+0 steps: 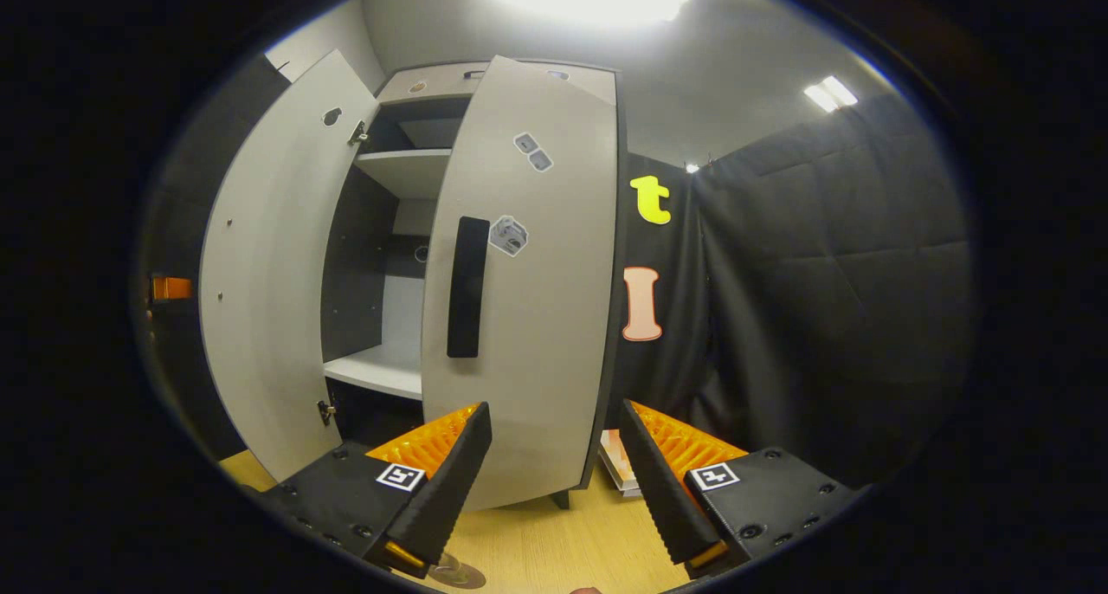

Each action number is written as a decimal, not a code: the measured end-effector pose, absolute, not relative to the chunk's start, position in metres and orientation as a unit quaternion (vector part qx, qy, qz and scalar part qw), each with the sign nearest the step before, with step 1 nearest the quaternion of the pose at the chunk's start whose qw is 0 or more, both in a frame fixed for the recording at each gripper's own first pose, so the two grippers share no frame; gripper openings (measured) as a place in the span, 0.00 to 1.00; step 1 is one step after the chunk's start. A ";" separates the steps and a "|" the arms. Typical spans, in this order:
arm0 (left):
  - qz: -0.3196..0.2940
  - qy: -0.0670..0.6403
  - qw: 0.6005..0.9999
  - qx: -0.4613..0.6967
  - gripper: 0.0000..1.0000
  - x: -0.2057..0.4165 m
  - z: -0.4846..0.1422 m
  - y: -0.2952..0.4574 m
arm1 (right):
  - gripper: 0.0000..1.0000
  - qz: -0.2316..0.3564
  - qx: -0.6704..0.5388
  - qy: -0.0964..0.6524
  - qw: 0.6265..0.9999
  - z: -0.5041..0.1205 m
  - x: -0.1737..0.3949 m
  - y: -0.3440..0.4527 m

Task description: Grasp the bottle in the cabinet with the left hand and place it on the coaster, then close the right door with the right hand and the left door with the left hand.

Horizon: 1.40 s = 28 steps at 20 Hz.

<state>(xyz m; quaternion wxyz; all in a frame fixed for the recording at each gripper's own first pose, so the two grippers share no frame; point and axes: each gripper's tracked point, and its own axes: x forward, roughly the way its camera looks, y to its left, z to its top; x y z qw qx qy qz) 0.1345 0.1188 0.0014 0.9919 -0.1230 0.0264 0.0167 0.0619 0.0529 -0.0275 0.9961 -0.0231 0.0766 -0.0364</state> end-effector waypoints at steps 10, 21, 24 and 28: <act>0.007 0.023 0.993 -0.114 0.88 0.146 0.008 0.083 | 0.95 -0.049 -0.028 0.091 0.994 -0.038 0.056 0.009; -0.049 0.008 0.993 -0.107 0.89 0.151 0.015 0.076 | 0.95 -0.043 -0.012 0.088 0.995 -0.042 0.056 -0.019; -0.055 0.006 0.993 -0.101 0.89 0.154 0.012 0.071 | 0.95 -0.044 -0.001 0.090 0.995 -0.044 0.054 -0.027; -0.069 0.008 0.992 -0.103 0.89 0.155 0.014 0.069 | 0.95 -0.043 0.009 0.096 0.994 -0.048 0.055 -0.033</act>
